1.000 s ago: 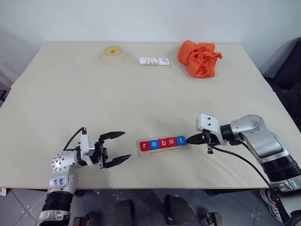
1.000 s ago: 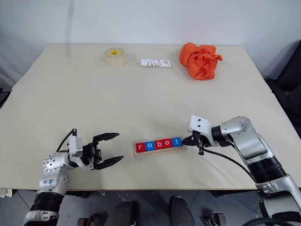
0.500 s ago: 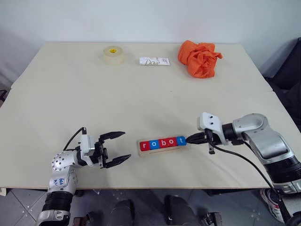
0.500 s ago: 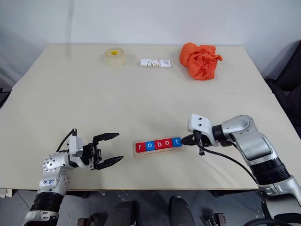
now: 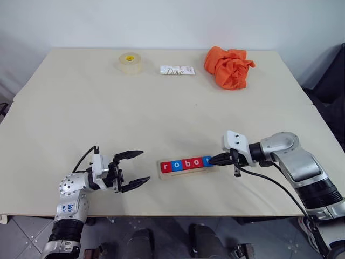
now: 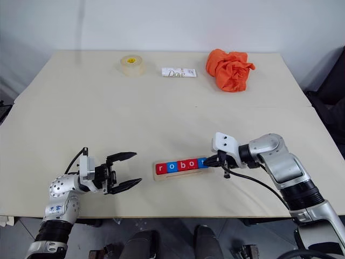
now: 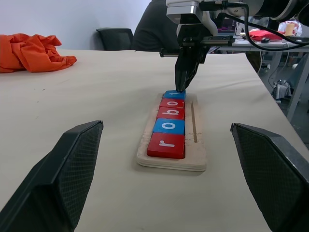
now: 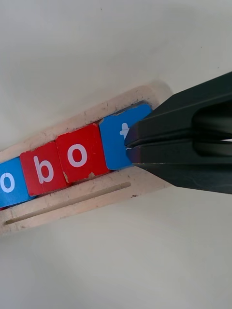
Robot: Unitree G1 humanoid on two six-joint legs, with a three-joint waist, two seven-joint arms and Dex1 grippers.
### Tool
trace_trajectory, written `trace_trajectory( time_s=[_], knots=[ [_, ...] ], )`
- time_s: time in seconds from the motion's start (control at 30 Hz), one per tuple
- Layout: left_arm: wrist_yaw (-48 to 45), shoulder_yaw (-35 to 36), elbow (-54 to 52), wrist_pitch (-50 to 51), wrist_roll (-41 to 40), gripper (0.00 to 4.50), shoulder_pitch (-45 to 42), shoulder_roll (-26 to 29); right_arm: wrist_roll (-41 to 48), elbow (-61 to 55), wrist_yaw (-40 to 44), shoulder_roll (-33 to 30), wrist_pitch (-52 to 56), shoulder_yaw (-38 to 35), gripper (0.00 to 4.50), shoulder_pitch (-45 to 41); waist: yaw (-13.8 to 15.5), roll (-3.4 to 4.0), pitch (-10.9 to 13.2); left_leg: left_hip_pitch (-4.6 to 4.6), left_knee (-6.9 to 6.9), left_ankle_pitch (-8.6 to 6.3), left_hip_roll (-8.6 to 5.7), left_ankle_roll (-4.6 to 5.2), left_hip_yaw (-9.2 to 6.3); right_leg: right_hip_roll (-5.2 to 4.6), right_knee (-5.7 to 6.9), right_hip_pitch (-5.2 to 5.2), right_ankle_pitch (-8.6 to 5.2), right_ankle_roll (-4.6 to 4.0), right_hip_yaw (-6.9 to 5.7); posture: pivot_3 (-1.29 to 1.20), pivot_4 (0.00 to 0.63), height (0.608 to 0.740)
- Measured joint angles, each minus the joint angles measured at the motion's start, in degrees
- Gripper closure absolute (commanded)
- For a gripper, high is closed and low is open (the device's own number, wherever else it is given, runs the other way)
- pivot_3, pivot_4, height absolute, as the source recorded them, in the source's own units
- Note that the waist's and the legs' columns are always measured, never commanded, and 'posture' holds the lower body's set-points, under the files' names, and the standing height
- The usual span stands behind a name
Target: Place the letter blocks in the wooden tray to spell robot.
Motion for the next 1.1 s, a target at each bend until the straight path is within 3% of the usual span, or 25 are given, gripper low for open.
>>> trace_trajectory(
  time_s=[0.27, 0.7, 1.1],
  knots=[
    [-0.01, 0.00, 0.01, -0.03, 0.00, 0.00, 0.14, 0.01, 2.98, -5.46, 3.05, -4.09, 2.23, -1.67, 4.46, 3.80, 0.04, 0.00, 0.00, 0.00, 0.00, 0.00, 0.00, 0.00, -0.01, 0.00, -0.01, 0.01, 0.00, 0.00, 0.00, 0.00, 0.150, 0.740],
    [-0.06, -0.81, -0.39, 0.05, 0.00, 0.00, 0.08, -0.10, 0.61, 4.70, 2.32, 0.18, -2.43, 0.03, 4.46, 0.39, -0.03, -0.01, -0.01, 0.02, 0.02, 0.01, 0.01, -0.01, 0.01, 0.02, 0.02, 0.01, 0.01, 0.01, 0.01, 0.00, 0.150, 0.740],
    [0.06, -0.81, -0.84, 0.11, 0.00, 0.00, 0.17, -0.10, 0.73, 3.64, 2.78, 0.25, -1.88, 0.05, 4.46, 0.10, -0.04, -0.01, -0.01, 0.02, 0.01, 0.01, 0.01, -0.01, 0.01, 0.02, 0.01, 0.00, 0.01, 0.01, 0.01, 0.00, 0.150, 0.740]
  ],
)
